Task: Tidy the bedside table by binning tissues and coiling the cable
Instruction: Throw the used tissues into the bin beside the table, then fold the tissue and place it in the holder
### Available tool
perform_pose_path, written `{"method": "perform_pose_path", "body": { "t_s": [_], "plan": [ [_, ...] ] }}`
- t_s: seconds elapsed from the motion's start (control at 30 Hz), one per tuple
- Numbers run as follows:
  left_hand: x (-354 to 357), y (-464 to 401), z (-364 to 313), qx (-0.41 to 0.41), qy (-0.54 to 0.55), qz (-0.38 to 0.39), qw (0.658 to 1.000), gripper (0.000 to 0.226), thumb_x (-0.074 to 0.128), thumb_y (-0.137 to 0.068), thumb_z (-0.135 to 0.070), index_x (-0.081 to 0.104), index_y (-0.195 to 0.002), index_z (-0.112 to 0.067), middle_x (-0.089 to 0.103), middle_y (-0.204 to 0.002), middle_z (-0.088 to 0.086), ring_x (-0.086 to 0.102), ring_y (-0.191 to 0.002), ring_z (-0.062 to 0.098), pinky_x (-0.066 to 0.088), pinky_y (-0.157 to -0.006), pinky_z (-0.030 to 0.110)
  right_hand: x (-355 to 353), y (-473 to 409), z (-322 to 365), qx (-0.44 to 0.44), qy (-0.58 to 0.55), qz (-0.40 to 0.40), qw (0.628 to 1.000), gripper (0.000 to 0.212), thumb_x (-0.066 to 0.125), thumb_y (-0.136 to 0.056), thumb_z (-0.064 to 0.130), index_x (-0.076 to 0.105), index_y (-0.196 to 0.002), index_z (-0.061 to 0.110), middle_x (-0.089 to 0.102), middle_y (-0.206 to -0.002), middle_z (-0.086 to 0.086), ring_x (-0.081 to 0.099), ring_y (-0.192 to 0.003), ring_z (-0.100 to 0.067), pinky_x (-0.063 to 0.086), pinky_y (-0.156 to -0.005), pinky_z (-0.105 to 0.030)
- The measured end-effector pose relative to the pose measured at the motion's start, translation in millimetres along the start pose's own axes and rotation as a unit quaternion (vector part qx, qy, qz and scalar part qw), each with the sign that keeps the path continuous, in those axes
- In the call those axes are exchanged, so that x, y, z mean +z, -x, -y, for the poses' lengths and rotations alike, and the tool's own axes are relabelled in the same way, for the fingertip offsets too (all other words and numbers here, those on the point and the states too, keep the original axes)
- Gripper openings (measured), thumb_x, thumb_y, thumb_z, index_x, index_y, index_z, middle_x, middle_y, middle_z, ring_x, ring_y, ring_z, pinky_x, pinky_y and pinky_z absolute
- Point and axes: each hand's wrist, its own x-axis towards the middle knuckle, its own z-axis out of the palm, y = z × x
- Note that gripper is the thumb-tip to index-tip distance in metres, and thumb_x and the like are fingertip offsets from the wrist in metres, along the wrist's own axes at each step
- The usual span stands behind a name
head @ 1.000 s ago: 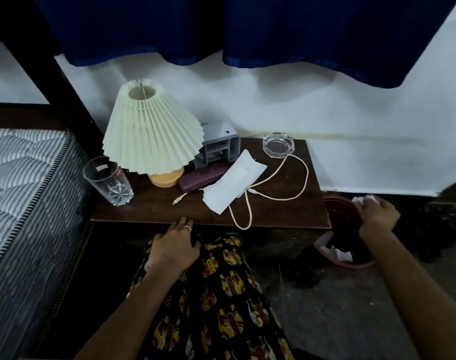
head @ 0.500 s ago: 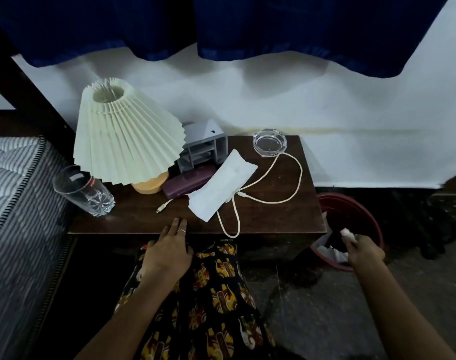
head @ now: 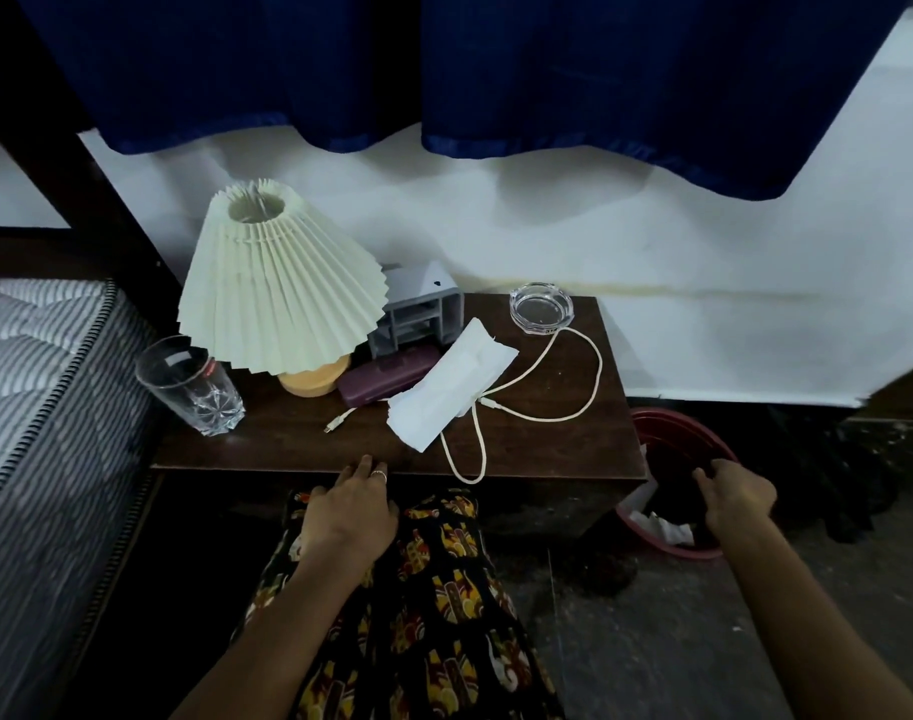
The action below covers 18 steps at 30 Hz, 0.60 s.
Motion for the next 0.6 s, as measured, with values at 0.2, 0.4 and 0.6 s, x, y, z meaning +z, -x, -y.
{"method": "perform_pose_path", "body": {
  "t_s": [0.2,0.4,0.6],
  "plan": [
    [-5,17,7,0.0,0.019,-0.02,1.0,0.049,0.036,-0.097,-0.034,0.036,-0.144,-0.019,0.036,-0.151,-0.001,0.036,-0.138,0.018,0.032,-0.107,0.042,33,39,24,-0.089,0.054,0.083,0.991,0.013,0.049,-0.087,-0.002,0.056,-0.085,0.008,0.054,-0.077,-0.002,0.054,-0.065,-0.014,0.049,-0.053,-0.022],
    [-6,27,16,-0.002,0.058,-0.043,0.997,0.05,0.038,-0.097,-0.034,0.035,-0.144,-0.019,0.038,-0.149,-0.002,0.037,-0.137,0.018,0.032,-0.107,0.041,99,89,36,-0.18,0.067,0.15,0.97,0.028,0.051,-0.084,-0.007,0.048,-0.107,0.01,0.055,-0.079,-0.013,0.054,-0.057,-0.013,0.051,-0.055,-0.018],
    [-6,25,26,-0.007,0.088,-0.047,0.995,0.056,0.038,-0.097,-0.034,0.026,-0.149,-0.019,0.025,-0.157,-0.003,0.025,-0.144,0.016,0.028,-0.111,0.043,161,138,42,-0.407,0.278,0.198,0.847,0.032,0.055,-0.081,0.003,0.066,-0.109,0.011,0.067,-0.114,-0.007,0.063,-0.104,-0.022,0.043,-0.094,-0.024]
  ]
}}
